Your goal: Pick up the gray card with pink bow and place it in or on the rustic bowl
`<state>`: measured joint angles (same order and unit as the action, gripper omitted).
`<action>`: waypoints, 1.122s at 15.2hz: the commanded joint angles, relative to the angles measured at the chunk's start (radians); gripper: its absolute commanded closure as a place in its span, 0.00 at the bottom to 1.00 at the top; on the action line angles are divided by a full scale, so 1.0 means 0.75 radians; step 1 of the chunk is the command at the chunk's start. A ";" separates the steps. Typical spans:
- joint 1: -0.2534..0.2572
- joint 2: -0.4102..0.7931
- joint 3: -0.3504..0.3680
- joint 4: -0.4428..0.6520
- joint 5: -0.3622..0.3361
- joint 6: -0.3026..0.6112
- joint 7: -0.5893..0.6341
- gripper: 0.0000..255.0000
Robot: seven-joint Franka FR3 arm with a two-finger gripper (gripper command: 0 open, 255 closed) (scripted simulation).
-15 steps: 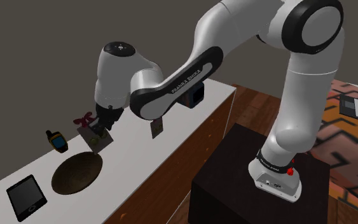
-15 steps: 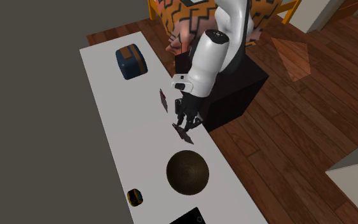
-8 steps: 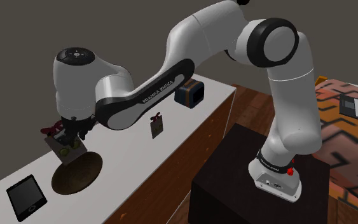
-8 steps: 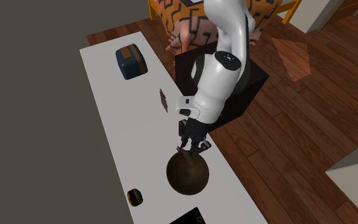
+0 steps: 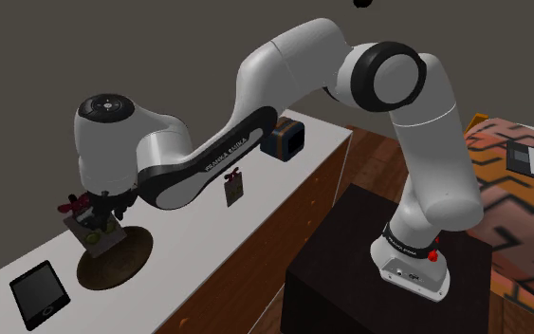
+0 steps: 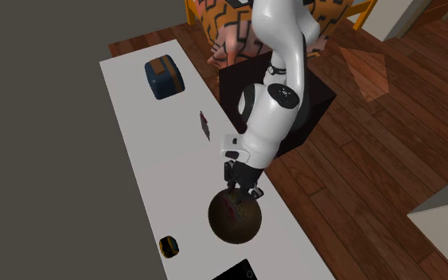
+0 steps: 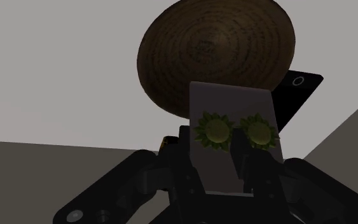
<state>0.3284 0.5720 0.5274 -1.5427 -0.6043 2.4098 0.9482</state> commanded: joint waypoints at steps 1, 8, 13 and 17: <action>0.007 0.017 -0.012 -0.011 -0.018 0.027 0.017 1.00; 0.024 0.061 -0.045 -0.039 -0.063 0.096 0.059 1.00; 0.024 0.061 -0.045 -0.039 -0.063 0.096 0.059 1.00; 0.024 0.061 -0.045 -0.039 -0.063 0.096 0.059 0.00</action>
<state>0.3465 0.6178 0.4937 -1.5722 -0.6518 2.4815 0.9924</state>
